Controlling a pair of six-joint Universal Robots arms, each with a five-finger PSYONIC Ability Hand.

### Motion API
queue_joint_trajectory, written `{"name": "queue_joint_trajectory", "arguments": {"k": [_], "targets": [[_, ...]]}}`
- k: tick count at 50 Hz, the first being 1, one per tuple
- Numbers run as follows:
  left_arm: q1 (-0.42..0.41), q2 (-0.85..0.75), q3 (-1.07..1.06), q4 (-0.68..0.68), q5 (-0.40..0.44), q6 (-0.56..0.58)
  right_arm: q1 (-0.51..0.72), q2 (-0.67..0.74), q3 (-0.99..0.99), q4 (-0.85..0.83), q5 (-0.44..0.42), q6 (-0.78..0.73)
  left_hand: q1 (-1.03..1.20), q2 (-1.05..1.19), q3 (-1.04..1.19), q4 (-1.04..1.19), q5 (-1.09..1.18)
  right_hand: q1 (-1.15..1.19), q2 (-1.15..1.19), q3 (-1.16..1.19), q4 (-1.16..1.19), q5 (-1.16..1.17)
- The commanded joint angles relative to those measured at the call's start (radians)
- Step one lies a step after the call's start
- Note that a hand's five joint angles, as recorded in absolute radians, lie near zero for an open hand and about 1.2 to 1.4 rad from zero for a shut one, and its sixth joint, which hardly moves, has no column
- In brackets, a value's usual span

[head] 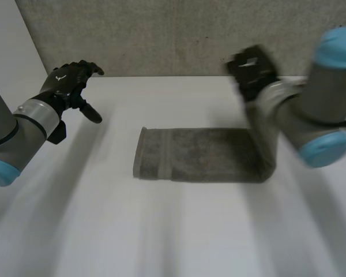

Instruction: Fold the towel.

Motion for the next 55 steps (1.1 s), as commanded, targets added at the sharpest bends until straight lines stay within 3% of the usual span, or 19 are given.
{"name": "queue_joint_trajectory", "arguments": {"k": [1,4,6,7,9,15,18,20,24,26,32,41,50,51,55], "targets": [[-0.019,-0.004,0.010,-0.014,-0.005,-0.036,0.259,0.224,-0.135,-0.004,0.016,-0.013,-0.078,-0.060,-0.065,-0.073,-0.045,0.070,0.096,0.059,0.060,0.068],[-0.023,-0.013,0.007,-0.016,-0.006,-0.034,0.328,0.319,-0.177,-0.001,0.021,-0.051,-0.078,-0.060,-0.065,-0.073,-0.045,-0.025,0.000,-0.037,-0.036,-0.028],[-0.025,-0.018,0.004,-0.016,-0.006,-0.033,0.368,0.362,-0.199,-0.004,0.045,-0.103,-0.078,-0.060,-0.065,-0.073,-0.045,-0.706,-0.681,-0.718,-0.717,-0.709],[-0.025,-0.021,0.003,-0.014,-0.006,-0.031,0.368,0.362,-0.200,-0.004,0.045,-0.103,-0.078,-0.060,-0.065,-0.073,-0.045,-0.709,-0.684,-0.721,-0.720,-0.712],[-0.026,-0.023,0.000,-0.014,-0.005,-0.029,0.370,0.360,-0.207,-0.004,0.105,-0.116,-0.078,-0.060,-0.065,-0.073,-0.045,-1.151,-1.126,-1.163,-1.162,-1.154],[-0.026,-0.047,-0.002,-0.014,0.000,-0.026,0.313,0.266,-0.135,0.010,0.202,-0.076,-0.078,-0.060,-0.065,-0.073,-0.045,-1.151,-1.126,-1.163,-1.162,-1.154],[-0.029,-0.059,-0.003,-0.014,0.001,-0.025,0.281,0.216,-0.080,0.010,0.200,-0.054,-0.078,-0.060,-0.065,-0.073,-0.045,-1.151,-1.126,-1.163,-1.162,-1.154],[-0.029,-0.065,-0.006,-0.014,0.001,-0.025,0.220,0.108,0.062,-0.001,0.182,0.008,-0.078,-0.060,-0.065,-0.073,-0.045,-1.151,-1.126,-1.163,-1.162,-1.154],[-0.052,-0.078,-0.008,-0.016,0.001,-0.025,0.144,0.018,0.212,-0.006,0.148,0.090,-0.078,-0.060,-0.065,-0.073,-0.045,-1.151,-1.126,-1.163,-1.162,-1.154],[-0.059,-0.079,-0.011,-0.014,0.003,-0.023,0.063,-0.037,0.343,-0.024,0.090,0.174,-0.078,-0.060,-0.065,-0.073,-0.045,-1.065,-1.040,-1.077,-1.076,-1.068],[-0.066,-0.079,-0.020,-0.010,0.003,-0.023,-0.084,-0.077,0.547,-0.146,-0.028,0.283,-0.078,-0.060,-0.065,-0.073,-0.045,-0.918,-0.893,-0.930,-0.929,-0.921],[-0.094,-0.079,-0.023,-0.010,-0.002,-0.023,-0.135,-0.042,0.610,-0.251,-0.057,0.303,-0.078,-0.060,-0.065,-0.073,-0.045,-0.748,-0.722,-0.760,-0.758,-0.750],[-0.094,-0.069,-0.049,-0.007,0.001,-0.022,-0.140,-0.022,0.597,-0.246,-0.057,0.311,-0.078,-0.060,-0.065,-0.073,-0.045,-0.181,-0.155,-0.193,-0.191,-0.184],[-0.094,-0.067,-0.049,-0.007,0.000,-0.023,-0.140,-0.026,0.592,-0.245,-0.056,0.306,-0.078,-0.060,-0.065,-0.073,-0.045,0.005,0.031,-0.007,-0.005,0.002],[-0.092,-0.064,-0.043,-0.007,0.000,-0.029,-0.137,-0.051,0.567,-0.240,-0.060,0.291,-0.078,-0.060,-0.065,-0.073,-0.045,0.070,0.096,0.059,0.060,0.068]]}}
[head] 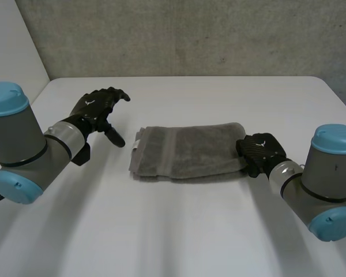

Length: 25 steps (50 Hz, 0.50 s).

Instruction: Fold the towel.

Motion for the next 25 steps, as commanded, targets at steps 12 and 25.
{"name": "queue_joint_trajectory", "arguments": {"k": [12,25], "targets": [[0.001,0.039,0.025,0.002,-0.004,-0.015,0.300,0.055,-0.498,0.249,-0.077,-0.060,-0.078,-0.060,-0.065,-0.073,-0.045,0.144,0.157,0.118,0.111,0.121],[0.034,0.071,0.035,0.003,-0.033,-0.042,0.483,0.353,-0.811,0.317,0.000,-0.064,-0.080,-0.062,-0.068,-0.076,-0.048,-0.078,-0.066,-0.105,-0.112,-0.102]]}}
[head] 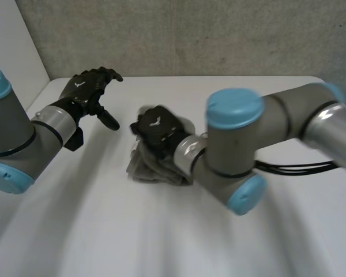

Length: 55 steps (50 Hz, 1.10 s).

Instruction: Fold the towel.

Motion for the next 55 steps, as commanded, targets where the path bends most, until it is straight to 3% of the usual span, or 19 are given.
{"name": "queue_joint_trajectory", "arguments": {"k": [1,3,4,6,10,14,18,24,29,41,55], "targets": [[0.019,0.006,0.005,0.000,-0.021,-0.022,0.036,0.099,-0.087,0.001,0.059,-0.002,-0.077,-0.063,-0.068,-0.076,-0.048,-0.105,-0.091,-0.142,-0.165,-0.140],[0.026,0.004,0.008,-0.001,-0.021,-0.023,0.038,0.088,-0.086,0.006,0.123,0.006,-0.074,-0.060,-0.065,-0.073,-0.045,-0.750,-0.736,-0.788,-0.811,-0.786],[0.031,0.003,0.010,-0.001,-0.022,-0.025,0.038,0.088,-0.086,0.006,0.124,0.006,-0.074,-0.060,-0.065,-0.073,-0.045,-0.753,-0.739,-0.791,-0.814,-0.789],[0.037,0.001,0.011,-0.001,-0.022,-0.026,0.030,0.029,-0.049,0.010,0.182,0.010,-0.074,-0.060,-0.065,-0.073,-0.045,-1.008,-0.994,-1.046,-1.068,-1.043],[0.040,-0.011,0.014,-0.001,-0.021,-0.045,0.009,-0.065,0.035,0.007,0.236,0.023,-0.074,-0.060,-0.065,-0.073,-0.045,-1.091,-1.077,-1.128,-1.151,-1.126],[0.037,-0.019,0.020,-0.001,-0.017,-0.059,-0.062,-0.172,0.147,0.001,0.263,0.091,-0.074,-0.060,-0.065,-0.073,-0.045,-1.097,-1.083,-1.135,-1.157,-1.132],[0.011,-0.046,0.019,-0.006,-0.016,-0.074,-0.096,-0.193,0.189,0.001,0.259,0.142,-0.074,-0.060,-0.065,-0.073,-0.045,-1.085,-1.071,-1.123,-1.146,-1.121],[-0.094,-0.100,0.008,-0.012,-0.016,-0.079,-0.108,-0.139,0.200,0.001,0.256,0.181,-0.074,-0.060,-0.065,-0.073,-0.045,-1.071,-1.057,-1.108,-1.131,-1.106],[-0.131,-0.129,0.001,-0.012,-0.019,-0.074,-0.108,-0.085,0.185,-0.001,0.248,0.210,-0.074,-0.060,-0.065,-0.073,-0.045,-1.062,-1.048,-1.099,-1.122,-1.097],[-0.101,-0.183,-0.003,-0.011,-0.021,-0.057,-0.107,0.036,0.103,-0.030,0.240,0.270,-0.074,-0.060,-0.065,-0.073,-0.045,-1.027,-1.013,-1.064,-1.087,-1.062],[-0.079,-0.232,0.010,-0.063,-0.019,0.087,-0.107,0.105,0.008,-0.019,0.256,0.268,-0.074,-0.060,-0.065,-0.073,-0.045,-0.985,-0.971,-1.023,-1.046,-1.021]]}}
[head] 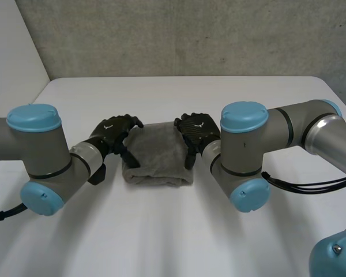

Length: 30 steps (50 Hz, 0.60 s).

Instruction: Fold the towel.

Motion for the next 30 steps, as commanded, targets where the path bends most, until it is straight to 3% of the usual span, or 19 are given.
{"name": "queue_joint_trajectory", "arguments": {"k": [1,11,16,22,30], "targets": [[-0.002,-0.012,0.004,-0.036,0.001,0.052,0.000,0.023,-0.012,0.004,0.004,0.000,-0.074,-0.059,-0.065,-0.073,-0.045,0.025,0.031,0.029,0.020,0.044],[-0.007,0.063,0.027,-0.063,-0.001,0.047,-0.001,-0.032,-0.012,0.038,0.014,0.004,-0.077,-0.062,-0.068,-0.076,-0.048,-0.007,-0.001,-0.004,-0.012,0.012],[-0.012,0.160,0.058,-0.079,-0.005,0.041,-0.040,-0.237,0.008,0.069,0.064,0.000,-0.074,-0.059,-0.065,-0.073,-0.045,-0.091,-0.085,-0.087,-0.096,-0.072],[-0.022,0.280,0.137,-0.131,-0.008,0.009,-0.083,-0.385,0.041,0.135,0.089,-0.002,-0.077,-0.062,-0.068,-0.076,-0.048,-0.091,-0.085,-0.087,-0.096,-0.072],[-0.019,0.381,0.222,-0.301,-0.091,-0.055,-0.181,-0.587,0.228,0.210,0.152,-0.002,-0.077,-0.062,-0.068,-0.076,-0.048,-0.091,-0.085,-0.087,-0.096,-0.072]]}}
